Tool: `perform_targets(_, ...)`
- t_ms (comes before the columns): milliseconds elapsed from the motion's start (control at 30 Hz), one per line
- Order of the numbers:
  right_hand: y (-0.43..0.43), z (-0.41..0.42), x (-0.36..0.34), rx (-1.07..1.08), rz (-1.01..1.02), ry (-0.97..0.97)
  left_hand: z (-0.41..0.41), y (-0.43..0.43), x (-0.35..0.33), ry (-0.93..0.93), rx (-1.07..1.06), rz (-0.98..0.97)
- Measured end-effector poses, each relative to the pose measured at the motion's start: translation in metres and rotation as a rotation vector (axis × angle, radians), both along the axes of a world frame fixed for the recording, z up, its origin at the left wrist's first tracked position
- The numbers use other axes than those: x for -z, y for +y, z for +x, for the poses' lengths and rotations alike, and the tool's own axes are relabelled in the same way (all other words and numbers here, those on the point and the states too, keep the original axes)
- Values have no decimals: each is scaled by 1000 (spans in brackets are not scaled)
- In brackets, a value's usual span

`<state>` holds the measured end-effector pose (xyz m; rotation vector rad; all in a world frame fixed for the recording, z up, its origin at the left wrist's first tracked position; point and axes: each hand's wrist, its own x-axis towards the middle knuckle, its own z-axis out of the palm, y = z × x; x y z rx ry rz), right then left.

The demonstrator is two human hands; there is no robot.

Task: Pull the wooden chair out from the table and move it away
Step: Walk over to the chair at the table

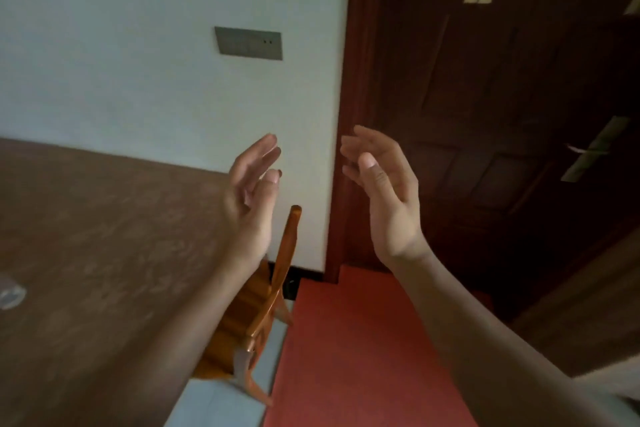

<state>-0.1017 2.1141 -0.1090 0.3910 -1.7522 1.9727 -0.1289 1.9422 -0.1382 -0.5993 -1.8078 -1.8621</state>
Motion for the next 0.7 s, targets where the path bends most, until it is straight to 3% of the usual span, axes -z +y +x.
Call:
perform_targets(367, 14, -129, 35, -424, 72, -55, -32, -8, 49, -120, -527, -73)
perform_targets(700, 6, -219, 46, -669, 179, -96, -62, 22, 57, -119, -780, 2)
